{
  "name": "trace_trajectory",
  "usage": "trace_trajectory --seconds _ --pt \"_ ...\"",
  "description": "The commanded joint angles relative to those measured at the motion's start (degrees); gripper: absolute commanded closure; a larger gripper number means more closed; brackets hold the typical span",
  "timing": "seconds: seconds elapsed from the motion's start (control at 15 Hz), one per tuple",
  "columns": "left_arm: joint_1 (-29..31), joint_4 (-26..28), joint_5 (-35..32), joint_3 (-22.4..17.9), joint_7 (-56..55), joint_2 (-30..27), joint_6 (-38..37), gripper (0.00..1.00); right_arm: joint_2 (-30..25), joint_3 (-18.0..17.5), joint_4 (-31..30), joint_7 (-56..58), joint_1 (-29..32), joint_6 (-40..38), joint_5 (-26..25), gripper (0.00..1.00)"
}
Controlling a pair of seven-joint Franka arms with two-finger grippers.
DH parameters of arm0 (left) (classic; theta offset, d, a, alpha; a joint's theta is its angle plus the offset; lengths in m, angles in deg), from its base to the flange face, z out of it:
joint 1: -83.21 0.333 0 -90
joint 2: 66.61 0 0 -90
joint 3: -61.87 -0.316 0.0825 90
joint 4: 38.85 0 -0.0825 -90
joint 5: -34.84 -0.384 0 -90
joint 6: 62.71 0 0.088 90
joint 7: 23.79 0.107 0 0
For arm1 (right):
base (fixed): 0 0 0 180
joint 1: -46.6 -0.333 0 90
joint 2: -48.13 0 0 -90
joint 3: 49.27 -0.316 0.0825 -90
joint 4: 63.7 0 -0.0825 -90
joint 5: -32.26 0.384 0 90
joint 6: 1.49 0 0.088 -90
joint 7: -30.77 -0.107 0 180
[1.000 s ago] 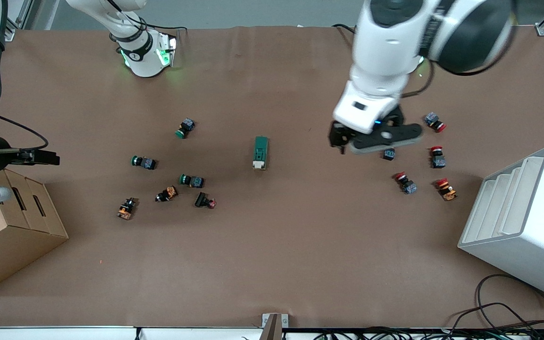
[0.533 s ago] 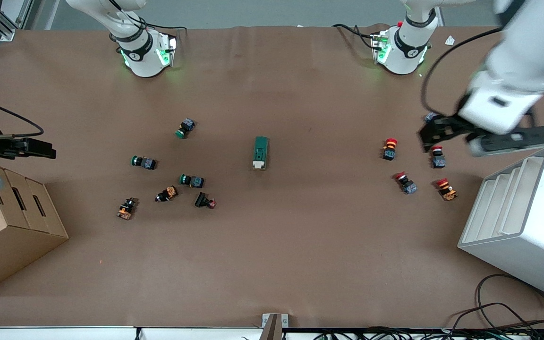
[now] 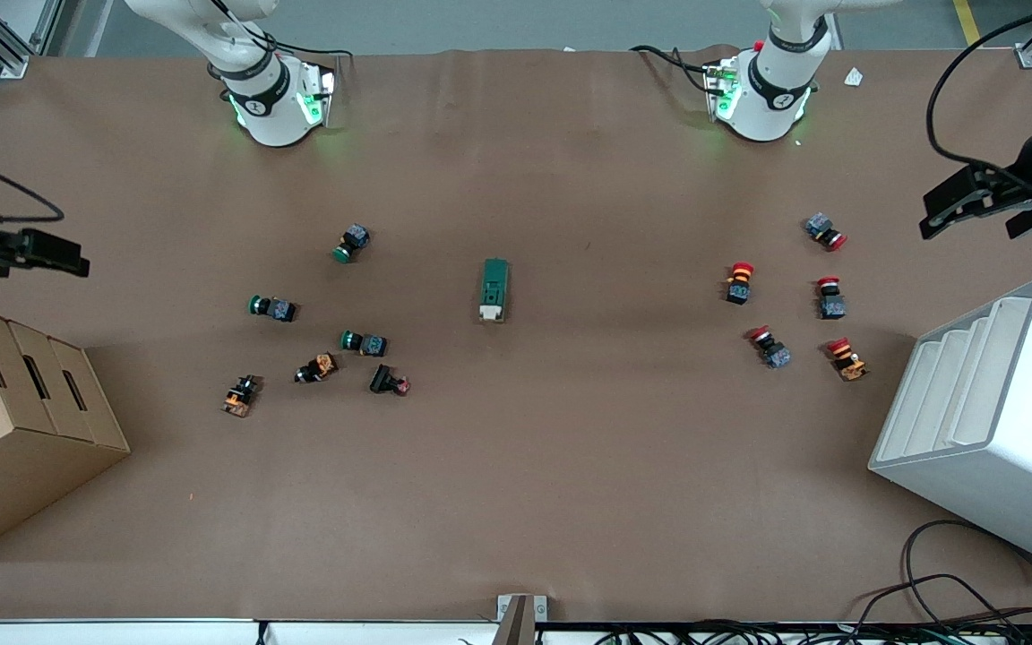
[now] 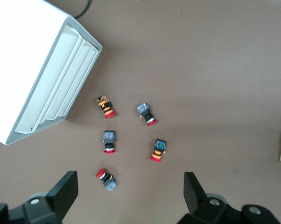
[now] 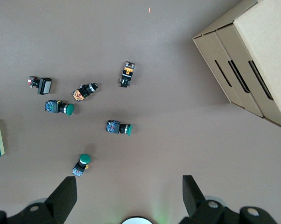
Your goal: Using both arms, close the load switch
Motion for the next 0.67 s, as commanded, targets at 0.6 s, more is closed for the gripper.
trace_trajectory --seconds 0.6 --pt "0.78 4.02 0.71 -0.33 1.81 -3.73 0.15 0.00 -17.35 -0.21 -14.77 -2.66 0.43 2.58 -0.45 0.00"
